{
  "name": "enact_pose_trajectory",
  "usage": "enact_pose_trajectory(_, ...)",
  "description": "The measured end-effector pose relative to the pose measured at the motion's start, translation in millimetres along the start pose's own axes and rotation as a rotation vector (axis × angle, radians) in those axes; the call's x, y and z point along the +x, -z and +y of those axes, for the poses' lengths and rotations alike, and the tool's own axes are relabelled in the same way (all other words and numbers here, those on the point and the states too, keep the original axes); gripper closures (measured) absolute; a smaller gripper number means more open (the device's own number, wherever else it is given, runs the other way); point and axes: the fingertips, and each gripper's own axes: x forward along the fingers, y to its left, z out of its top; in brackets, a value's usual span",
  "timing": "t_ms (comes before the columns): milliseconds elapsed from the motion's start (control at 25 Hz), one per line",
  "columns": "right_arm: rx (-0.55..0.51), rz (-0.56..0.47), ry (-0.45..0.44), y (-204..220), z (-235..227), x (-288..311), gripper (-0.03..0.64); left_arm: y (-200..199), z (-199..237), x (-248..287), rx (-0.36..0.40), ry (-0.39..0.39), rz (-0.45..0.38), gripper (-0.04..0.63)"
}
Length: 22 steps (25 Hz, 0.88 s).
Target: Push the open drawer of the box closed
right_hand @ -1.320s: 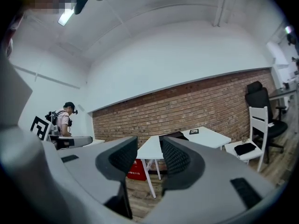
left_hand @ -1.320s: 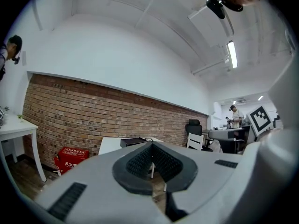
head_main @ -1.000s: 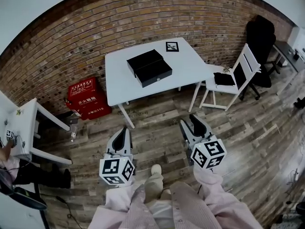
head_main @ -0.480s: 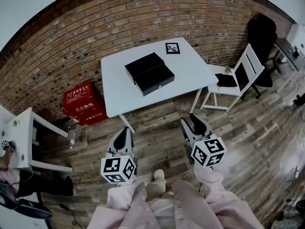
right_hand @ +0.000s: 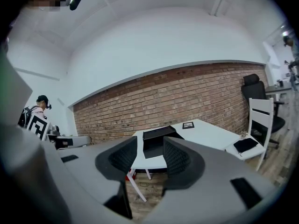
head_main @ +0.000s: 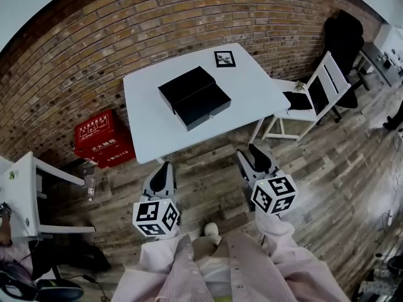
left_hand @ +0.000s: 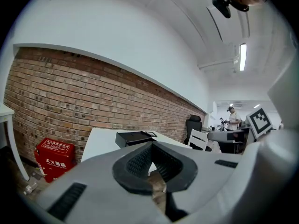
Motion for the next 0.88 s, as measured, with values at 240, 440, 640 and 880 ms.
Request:
enact_pose_trajectory(240,0.009,0.032,0.002,9,-9,23,0.460,10,6,21,-0.011,0.014,0.033,0.600)
enact_pose_trajectory(440,0.032,0.061,-0.005,17,-17,41,0.460,18,13,37,-0.032,0.007,0.055,0.600)
enact_pose_trajectory(640,0.060,0.102,-0.018,26,-31,67,0.460,23,23,61,-0.048,-0.011,0.069,0.600)
enact_pose_trajectory(880,0.042,0.166,-0.052,34,-50,113,0.460,35,37,101,-0.086,-0.043,0.115,0.600)
